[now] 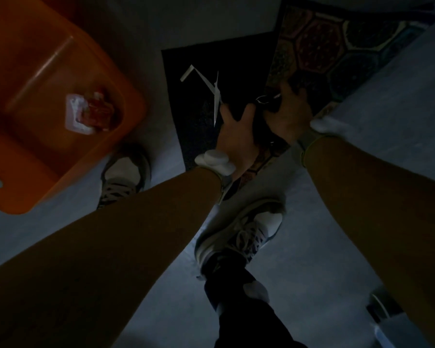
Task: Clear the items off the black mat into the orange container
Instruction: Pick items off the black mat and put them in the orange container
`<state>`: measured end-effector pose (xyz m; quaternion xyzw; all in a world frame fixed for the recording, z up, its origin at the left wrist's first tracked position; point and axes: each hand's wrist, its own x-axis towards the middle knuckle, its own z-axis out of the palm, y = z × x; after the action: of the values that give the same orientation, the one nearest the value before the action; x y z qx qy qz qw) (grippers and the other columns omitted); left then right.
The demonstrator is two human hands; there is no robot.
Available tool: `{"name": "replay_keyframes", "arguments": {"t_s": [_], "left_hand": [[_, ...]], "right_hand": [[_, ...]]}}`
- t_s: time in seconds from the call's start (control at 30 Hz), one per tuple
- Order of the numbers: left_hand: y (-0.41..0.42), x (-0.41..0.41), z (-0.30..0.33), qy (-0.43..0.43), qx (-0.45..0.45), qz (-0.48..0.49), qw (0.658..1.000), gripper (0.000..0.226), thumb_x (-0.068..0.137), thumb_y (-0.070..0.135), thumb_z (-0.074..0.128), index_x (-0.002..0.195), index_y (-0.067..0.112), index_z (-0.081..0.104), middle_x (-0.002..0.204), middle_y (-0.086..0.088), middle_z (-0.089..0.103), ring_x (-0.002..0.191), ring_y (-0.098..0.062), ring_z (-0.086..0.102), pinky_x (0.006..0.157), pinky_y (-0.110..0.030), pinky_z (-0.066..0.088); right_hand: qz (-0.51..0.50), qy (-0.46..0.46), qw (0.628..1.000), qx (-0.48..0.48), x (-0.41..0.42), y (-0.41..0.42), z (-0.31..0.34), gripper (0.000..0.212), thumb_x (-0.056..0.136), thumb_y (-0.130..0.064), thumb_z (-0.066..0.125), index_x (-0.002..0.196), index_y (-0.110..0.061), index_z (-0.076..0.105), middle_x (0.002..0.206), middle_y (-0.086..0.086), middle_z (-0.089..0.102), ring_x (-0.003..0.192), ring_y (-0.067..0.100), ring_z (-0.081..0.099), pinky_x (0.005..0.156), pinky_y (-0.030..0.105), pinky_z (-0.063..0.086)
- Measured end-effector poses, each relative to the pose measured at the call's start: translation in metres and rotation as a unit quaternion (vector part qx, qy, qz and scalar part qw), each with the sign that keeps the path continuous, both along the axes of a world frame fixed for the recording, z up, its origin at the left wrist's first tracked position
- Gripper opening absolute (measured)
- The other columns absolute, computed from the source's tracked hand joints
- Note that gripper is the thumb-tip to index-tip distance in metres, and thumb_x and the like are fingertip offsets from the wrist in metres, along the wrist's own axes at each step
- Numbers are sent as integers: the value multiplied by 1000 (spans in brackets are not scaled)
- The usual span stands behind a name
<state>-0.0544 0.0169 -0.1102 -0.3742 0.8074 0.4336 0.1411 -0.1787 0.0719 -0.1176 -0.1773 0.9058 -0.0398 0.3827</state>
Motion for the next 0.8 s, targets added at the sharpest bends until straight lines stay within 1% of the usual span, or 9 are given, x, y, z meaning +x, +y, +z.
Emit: {"name": "replay_keyframes", "arguments": {"t_s": [0.17,0.23,0.3,0.4,0.53,0.6,0.67,0.73,0.8], "left_hand": [[-19,-9,1,-25,-51,-71,996,51,102,29,53,150,22,40,152,-20,28,123,-42,52,94,-40,54],[-26,-10,-3,-36,-47,-124,990,53,102,26,53,152,17,36,151,-21,29,119,-45,54,91,-43,55],[-28,-9,-4,-49,-53,-135,988,59,100,23,57,153,14,34,151,-21,31,115,-45,57,88,-44,55],[-29,3,4,-50,-33,-99,993,69,94,22,66,153,13,32,152,-19,34,117,-42,58,86,-40,57],[-45,38,37,3,24,-22,999,75,83,23,73,148,10,38,140,-16,41,115,-37,58,87,-38,56],[-59,59,61,26,21,8,999,72,78,24,75,141,8,44,132,-15,46,110,-29,57,81,-30,49],[-77,79,88,35,-9,36,999,68,74,24,76,133,5,50,123,-16,51,101,-24,55,75,-19,37],[-103,106,113,38,5,60,997,67,77,20,76,135,3,48,122,-18,51,102,-31,57,76,-28,44],[-116,117,128,58,11,84,995,63,83,17,75,137,2,46,122,-18,53,104,-32,58,80,-36,50]], "right_hand": [[-38,16,998,-41,11,5,3,57,91,-32,60,145,-19,44,143,16,48,127,32,49,100,38,48],[-58,9,996,-71,17,9,10,59,86,-32,64,141,-18,46,140,16,49,123,33,51,96,38,51],[-92,25,991,-90,21,17,18,51,85,-32,63,133,-18,53,136,15,50,119,32,53,96,37,51],[-92,58,989,-102,31,20,37,46,82,-29,64,125,-15,60,134,16,51,115,32,55,96,34,50],[-93,47,982,-155,50,2,75,45,82,-26,65,124,-12,60,128,17,53,112,34,58,95,40,50],[-104,36,977,-180,65,-16,97,40,83,-23,65,121,-11,61,124,15,56,112,31,58,93,35,49],[-114,7,974,-198,85,-42,120,37,83,-23,65,118,-11,60,121,14,58,110,30,59,91,34,50],[-114,-36,971,-205,114,-76,145,36,83,-24,66,116,-12,59,118,12,60,109,29,60,91,39,52],[-109,-63,970,-206,130,-96,160,36,83,-27,66,117,-15,59,118,9,61,110,26,61,93,38,52]]}}
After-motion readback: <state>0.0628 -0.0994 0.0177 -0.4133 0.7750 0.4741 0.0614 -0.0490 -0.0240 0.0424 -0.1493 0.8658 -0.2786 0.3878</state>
